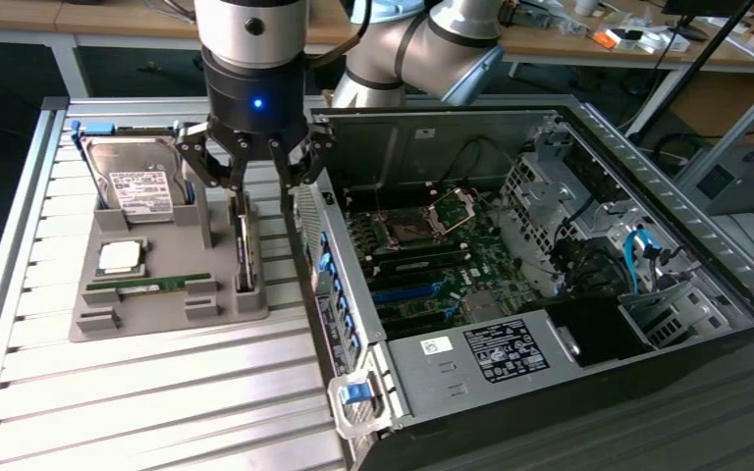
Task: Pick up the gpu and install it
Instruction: 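Pick up the gpu and move the gpu toward the slot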
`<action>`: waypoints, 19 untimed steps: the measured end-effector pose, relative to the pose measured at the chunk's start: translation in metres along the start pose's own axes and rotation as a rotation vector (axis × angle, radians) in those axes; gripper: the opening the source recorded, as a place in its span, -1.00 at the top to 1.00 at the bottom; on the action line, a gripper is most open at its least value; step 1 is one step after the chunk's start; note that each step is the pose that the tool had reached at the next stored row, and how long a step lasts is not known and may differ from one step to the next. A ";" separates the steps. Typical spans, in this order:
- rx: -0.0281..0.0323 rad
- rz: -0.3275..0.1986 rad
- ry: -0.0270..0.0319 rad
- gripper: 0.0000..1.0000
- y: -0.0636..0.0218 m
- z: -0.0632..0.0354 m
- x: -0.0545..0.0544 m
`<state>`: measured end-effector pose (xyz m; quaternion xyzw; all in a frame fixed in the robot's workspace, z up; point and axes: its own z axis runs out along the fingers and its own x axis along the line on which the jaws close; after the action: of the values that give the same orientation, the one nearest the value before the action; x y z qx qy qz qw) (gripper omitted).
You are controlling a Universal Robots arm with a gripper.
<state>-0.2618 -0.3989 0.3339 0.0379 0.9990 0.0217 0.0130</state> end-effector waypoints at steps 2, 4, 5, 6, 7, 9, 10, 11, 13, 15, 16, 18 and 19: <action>0.0000 0.000 0.0000 0.04 0.0000 0.0006 0.000; 0.0000 0.000 0.0000 0.04 0.0000 0.0011 0.000; 0.0000 0.000 0.0000 0.04 -0.0001 0.0012 0.000; 0.0000 0.000 0.0000 0.04 -0.0001 0.0014 0.000; 0.0000 0.000 0.0000 0.04 -0.0001 0.0016 0.000; 0.0000 0.000 0.0000 0.04 -0.0001 0.0020 0.000; -0.0001 0.000 -0.0001 0.04 -0.0001 0.0022 0.000; 0.0000 0.000 0.0000 0.04 -0.0001 0.0024 0.000; 0.0001 0.000 -0.0001 0.04 -0.0001 0.0028 0.000; 0.0000 0.000 0.0000 0.04 -0.0001 0.0033 0.000; 0.0000 0.000 0.0000 0.04 -0.0002 0.0035 0.000; 0.0001 0.000 -0.0001 0.04 -0.0002 0.0040 0.000; 0.0001 0.000 0.0000 0.04 -0.0002 0.0042 0.000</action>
<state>-0.2620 -0.3989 0.3297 0.0379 0.9990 0.0216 0.0131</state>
